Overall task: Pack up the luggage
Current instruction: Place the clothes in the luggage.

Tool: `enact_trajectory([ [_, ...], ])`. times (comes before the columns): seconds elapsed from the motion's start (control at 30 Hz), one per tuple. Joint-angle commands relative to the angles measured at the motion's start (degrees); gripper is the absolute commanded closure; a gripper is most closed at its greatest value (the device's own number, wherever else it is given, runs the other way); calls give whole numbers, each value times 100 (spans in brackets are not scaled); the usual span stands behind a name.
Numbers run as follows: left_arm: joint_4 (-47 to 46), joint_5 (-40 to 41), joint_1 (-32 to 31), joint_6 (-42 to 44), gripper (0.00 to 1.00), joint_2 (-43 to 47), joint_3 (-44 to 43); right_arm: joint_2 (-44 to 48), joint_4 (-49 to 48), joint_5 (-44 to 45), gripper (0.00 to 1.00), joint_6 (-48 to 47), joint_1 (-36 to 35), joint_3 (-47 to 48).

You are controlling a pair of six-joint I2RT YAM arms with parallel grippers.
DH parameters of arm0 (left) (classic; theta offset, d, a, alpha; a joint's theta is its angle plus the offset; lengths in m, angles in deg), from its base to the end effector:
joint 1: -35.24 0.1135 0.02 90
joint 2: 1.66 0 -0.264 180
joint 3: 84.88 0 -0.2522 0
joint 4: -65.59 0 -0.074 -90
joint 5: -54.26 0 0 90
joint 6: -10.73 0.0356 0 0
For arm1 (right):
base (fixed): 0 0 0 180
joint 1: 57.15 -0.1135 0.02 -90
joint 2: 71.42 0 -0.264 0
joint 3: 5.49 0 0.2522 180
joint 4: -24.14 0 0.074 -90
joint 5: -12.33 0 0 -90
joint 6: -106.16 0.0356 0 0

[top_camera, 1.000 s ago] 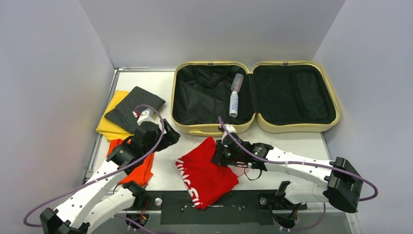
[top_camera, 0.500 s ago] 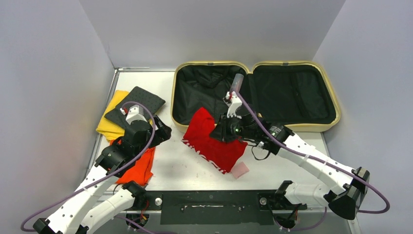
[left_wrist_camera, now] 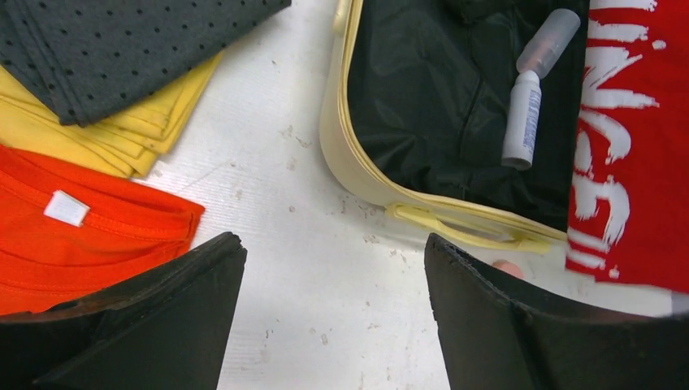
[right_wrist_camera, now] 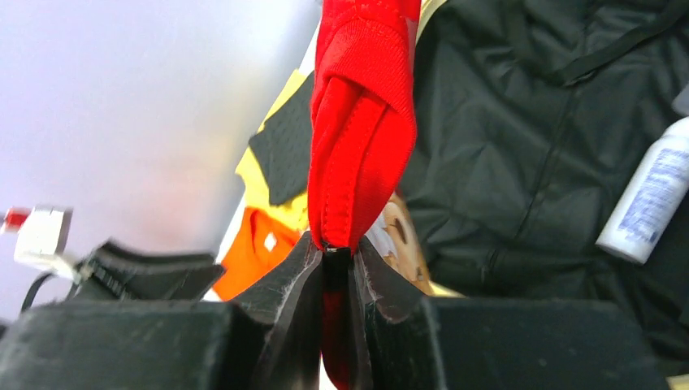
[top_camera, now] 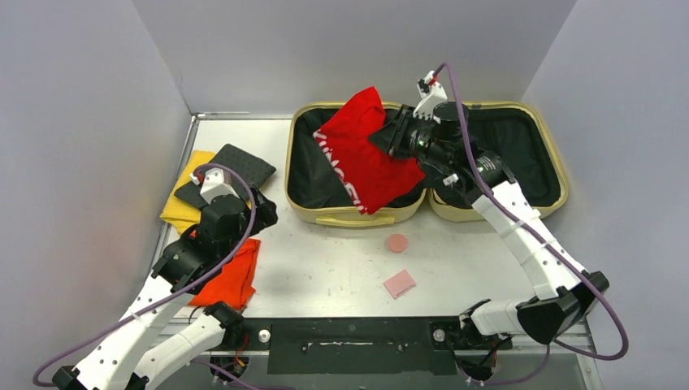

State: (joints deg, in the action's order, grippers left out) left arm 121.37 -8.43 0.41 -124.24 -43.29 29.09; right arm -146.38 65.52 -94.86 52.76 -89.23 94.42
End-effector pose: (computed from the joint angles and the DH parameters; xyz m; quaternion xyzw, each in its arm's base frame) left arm 0.1263 -0.0680 0.3381 -0.1900 0.8338 -0.1472 0.4970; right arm 0.2348 0.1596 0.4443 -0.0582 0.7948 0.4328 0.4214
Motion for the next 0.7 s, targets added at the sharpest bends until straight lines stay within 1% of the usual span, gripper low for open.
enact_trajectory([
  [0.0, -155, 455, 42, 402, 20, -102, -373, -457, -981, 220, 100, 548, 306, 337],
  [0.17, -421, 774, 64, 731, 19, -217, -395, -983, -1716, 688, 100, 859, 524, 325],
  [0.4, -903, 1232, 172, 1382, 18, -457, -357, -1853, -2189, 709, 100, 1112, 650, 699],
  [0.67, -1545, 1602, 388, 2008, 17, -479, 139, -2598, -3073, 914, 100, 1833, 641, 665],
])
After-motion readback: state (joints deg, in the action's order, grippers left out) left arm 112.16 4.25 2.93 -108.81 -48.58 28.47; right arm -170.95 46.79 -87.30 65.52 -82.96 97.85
